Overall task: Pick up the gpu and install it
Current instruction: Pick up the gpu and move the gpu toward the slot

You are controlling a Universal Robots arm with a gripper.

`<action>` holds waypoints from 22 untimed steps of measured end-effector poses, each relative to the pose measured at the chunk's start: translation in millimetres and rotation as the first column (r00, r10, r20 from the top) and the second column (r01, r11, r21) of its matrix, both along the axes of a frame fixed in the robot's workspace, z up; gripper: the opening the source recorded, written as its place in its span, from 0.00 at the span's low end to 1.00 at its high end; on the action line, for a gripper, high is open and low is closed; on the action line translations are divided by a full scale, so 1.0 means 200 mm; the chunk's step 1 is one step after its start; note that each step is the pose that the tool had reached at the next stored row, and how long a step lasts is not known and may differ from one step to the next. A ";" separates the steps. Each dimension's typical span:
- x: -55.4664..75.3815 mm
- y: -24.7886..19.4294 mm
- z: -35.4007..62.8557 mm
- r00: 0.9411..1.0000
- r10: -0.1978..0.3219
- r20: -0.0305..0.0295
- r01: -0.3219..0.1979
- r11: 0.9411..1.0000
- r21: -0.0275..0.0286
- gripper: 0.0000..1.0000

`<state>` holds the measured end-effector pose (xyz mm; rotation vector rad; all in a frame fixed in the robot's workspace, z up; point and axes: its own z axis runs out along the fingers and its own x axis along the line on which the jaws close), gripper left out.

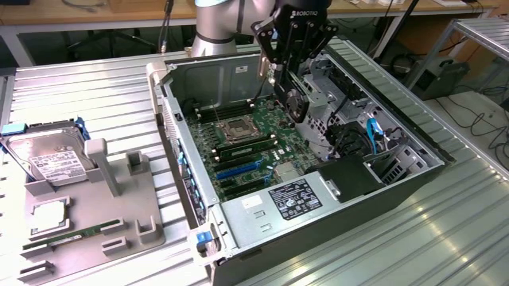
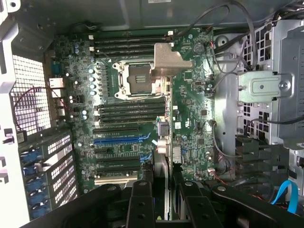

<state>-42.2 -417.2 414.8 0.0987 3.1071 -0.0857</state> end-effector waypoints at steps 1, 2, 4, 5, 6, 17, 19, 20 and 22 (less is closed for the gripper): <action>0.00 0.001 -0.001 1.000 0.000 0.000 0.000 1.000 0.000 0.26; 0.00 0.002 -0.003 1.000 0.000 0.000 0.000 1.000 0.000 0.26; 0.00 0.004 -0.005 1.000 0.000 0.000 0.000 1.000 0.000 0.26; 0.00 0.005 -0.006 1.000 0.000 0.000 0.000 1.000 0.000 0.26; 0.00 0.007 -0.008 1.000 0.000 0.000 0.000 1.000 0.000 0.26; 0.01 0.009 -0.025 1.000 0.001 0.000 -0.001 1.000 -0.001 0.26; 0.01 0.009 -0.029 1.000 0.001 0.000 -0.001 1.000 -0.001 0.26; 0.01 0.009 -0.031 1.000 0.001 0.000 -0.001 1.000 -0.001 0.26; 0.01 0.009 -0.034 1.000 0.001 0.000 -0.001 1.000 -0.001 0.26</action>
